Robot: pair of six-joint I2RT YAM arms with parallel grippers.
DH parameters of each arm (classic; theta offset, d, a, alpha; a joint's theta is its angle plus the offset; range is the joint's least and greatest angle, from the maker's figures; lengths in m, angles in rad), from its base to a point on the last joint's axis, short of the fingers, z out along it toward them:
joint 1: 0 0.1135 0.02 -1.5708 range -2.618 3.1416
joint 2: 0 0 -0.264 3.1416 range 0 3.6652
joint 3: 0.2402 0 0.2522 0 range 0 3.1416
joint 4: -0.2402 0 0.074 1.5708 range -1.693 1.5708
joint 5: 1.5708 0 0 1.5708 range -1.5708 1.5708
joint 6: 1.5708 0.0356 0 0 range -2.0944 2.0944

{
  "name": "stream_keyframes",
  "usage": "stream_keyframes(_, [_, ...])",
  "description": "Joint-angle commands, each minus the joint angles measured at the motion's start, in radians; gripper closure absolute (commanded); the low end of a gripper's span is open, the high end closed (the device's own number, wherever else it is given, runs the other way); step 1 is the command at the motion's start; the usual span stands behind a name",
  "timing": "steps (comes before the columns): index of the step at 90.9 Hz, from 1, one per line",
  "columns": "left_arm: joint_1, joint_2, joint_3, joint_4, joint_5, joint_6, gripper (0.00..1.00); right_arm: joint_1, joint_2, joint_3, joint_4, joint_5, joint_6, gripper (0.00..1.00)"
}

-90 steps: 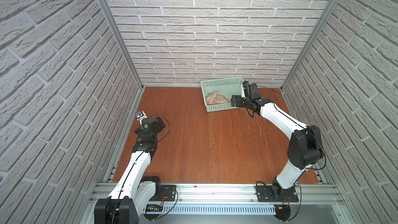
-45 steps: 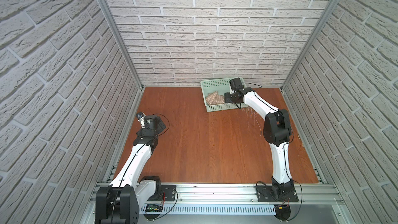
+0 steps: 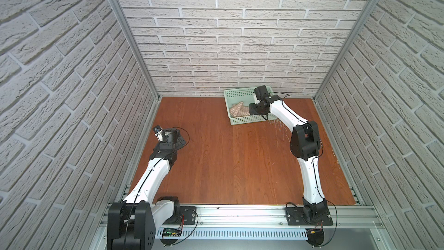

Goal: Fold the square dishcloth
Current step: Pick up the cleaning item from the bin.

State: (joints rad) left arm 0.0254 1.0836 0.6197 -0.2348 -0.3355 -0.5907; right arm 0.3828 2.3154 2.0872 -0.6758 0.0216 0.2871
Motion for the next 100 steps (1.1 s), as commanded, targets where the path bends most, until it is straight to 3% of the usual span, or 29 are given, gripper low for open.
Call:
stream_keyframes(1, [-0.004, 0.006, 0.024, -0.006, -0.009, -0.009, 0.02, 0.010, 0.031, 0.021, -0.024, -0.031, -0.008, 0.48])
stream_keyframes(18, [-0.006, 0.005, 0.032, -0.022, -0.017, -0.009, 0.02, 0.016, 0.059, 0.063, -0.045, -0.035, -0.012, 0.50])
stream_keyframes(22, [-0.006, 0.005, 0.034, -0.026, -0.018, -0.010, 0.02, 0.017, 0.069, 0.081, -0.057, -0.033, -0.014, 0.56])
stream_keyframes(33, [-0.007, -0.001, 0.038, -0.033, -0.020, -0.009, 0.02, 0.020, 0.082, 0.126, -0.087, -0.034, -0.021, 0.82])
stream_keyframes(47, [-0.006, -0.002, 0.043, -0.040, -0.022, -0.007, 0.02, 0.026, 0.061, 0.164, -0.102, -0.031, -0.026, 0.96])
stream_keyframes(100, [-0.007, -0.076, 0.061, -0.086, 0.005, 0.006, 0.02, 0.028, -0.093, 0.392, -0.176, 0.057, -0.092, 0.97])
